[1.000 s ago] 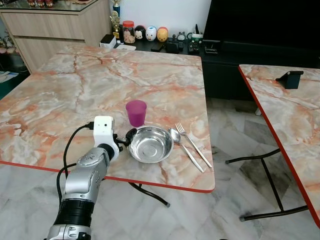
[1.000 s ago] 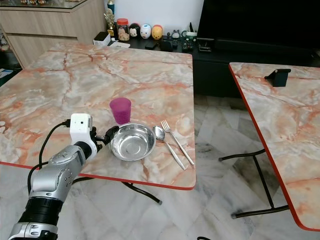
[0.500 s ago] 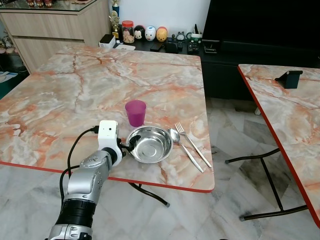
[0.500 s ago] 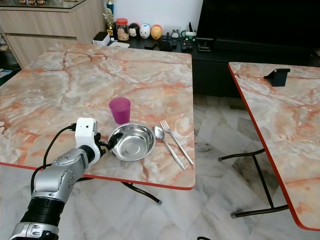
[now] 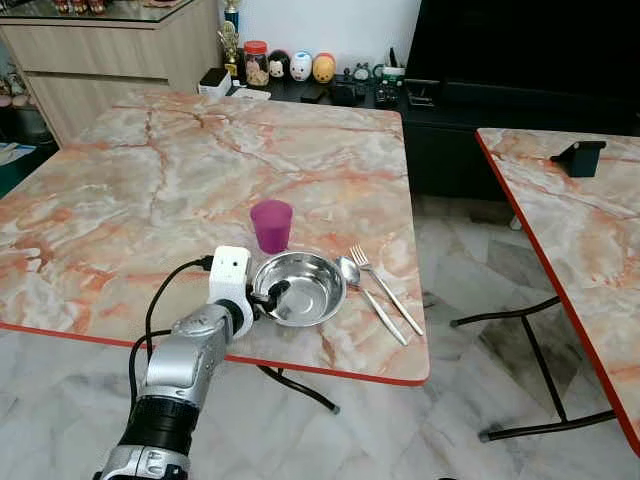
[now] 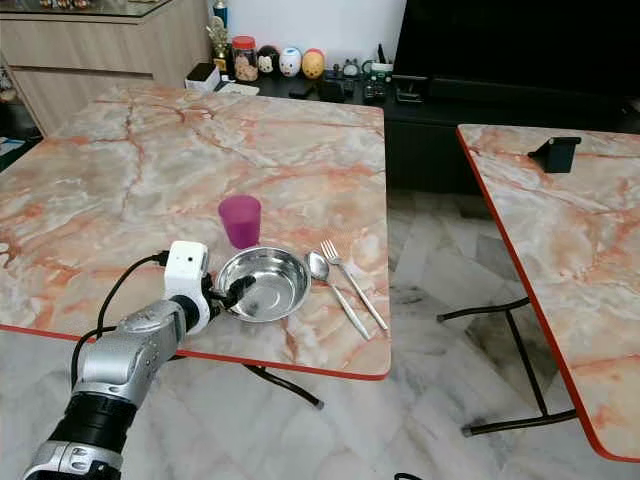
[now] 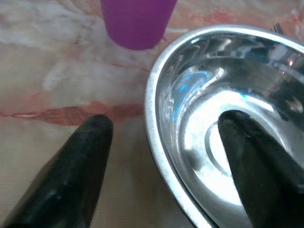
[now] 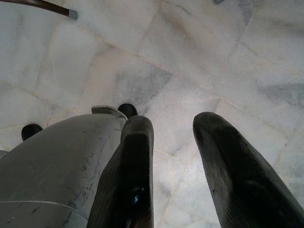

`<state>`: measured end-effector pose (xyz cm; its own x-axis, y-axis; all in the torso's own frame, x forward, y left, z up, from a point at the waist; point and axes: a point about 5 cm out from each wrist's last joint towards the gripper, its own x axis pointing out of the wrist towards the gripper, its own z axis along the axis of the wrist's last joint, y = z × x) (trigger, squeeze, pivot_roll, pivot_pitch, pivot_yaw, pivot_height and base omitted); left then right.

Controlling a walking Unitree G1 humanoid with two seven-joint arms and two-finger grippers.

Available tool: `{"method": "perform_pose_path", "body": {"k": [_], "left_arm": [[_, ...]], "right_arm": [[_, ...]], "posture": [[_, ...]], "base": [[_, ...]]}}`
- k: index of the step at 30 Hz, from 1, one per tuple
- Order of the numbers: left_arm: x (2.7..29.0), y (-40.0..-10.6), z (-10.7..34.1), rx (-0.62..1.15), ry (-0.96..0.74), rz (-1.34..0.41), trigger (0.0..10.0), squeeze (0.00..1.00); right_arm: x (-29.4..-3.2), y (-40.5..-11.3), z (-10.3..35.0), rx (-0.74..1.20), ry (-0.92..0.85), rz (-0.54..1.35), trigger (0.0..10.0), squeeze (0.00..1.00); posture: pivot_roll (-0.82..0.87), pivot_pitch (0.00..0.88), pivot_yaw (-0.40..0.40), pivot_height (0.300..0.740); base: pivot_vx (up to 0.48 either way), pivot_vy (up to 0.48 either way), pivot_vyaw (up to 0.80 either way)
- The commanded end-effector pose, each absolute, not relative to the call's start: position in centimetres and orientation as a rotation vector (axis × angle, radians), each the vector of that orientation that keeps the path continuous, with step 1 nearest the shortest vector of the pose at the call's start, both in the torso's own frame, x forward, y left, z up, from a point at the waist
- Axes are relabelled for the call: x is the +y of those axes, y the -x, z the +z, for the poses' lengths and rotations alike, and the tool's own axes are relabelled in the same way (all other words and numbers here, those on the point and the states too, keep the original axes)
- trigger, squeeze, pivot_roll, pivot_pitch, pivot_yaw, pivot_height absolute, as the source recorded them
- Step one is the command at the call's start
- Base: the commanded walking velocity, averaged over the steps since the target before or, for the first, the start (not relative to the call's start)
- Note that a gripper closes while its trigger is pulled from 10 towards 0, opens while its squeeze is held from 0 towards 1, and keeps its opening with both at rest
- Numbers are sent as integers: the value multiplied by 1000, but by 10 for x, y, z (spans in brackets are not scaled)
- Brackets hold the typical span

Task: Setting the table

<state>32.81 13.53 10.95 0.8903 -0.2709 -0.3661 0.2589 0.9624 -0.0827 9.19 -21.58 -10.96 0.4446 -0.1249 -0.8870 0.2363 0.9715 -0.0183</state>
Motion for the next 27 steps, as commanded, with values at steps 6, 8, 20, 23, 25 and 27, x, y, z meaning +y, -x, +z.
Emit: {"method": "perform_pose_path", "body": {"k": [6, 8, 20, 23, 25, 27], "left_arm": [[134, -330, 112, 383, -7, -281, 0, 0], [133, -331, 112, 379, -24, -284, 0, 0], [133, -330, 112, 373, -9, -273, 0, 0], [134, -331, 114, 366, -2, -268, 0, 0], [134, -331, 114, 365, -2, -268, 0, 0], [134, -331, 114, 362, -1, -268, 0, 0]], "right_arm": [[-217, -91, -110, 1094, -114, -226, 10000, 0], [-217, -91, -110, 1095, -113, -226, 10000, 0], [-218, -91, -110, 1096, -109, -223, 10000, 0], [-218, -91, -110, 1096, -108, -223, 10000, 0], [-218, -91, -110, 1096, -108, -223, 10000, 0], [-218, -91, -110, 1096, -108, -222, 10000, 0]], "posture": [[131, 0, -55, 728], [132, 0, -55, 728], [134, 0, -60, 728], [134, 0, -60, 728], [135, 0, -60, 728], [135, 0, -60, 728]], "base": [[0, 0, 0], [0, 0, 0], [0, 0, 0], [0, 0, 0], [0, 0, 0], [0, 0, 0]]}}
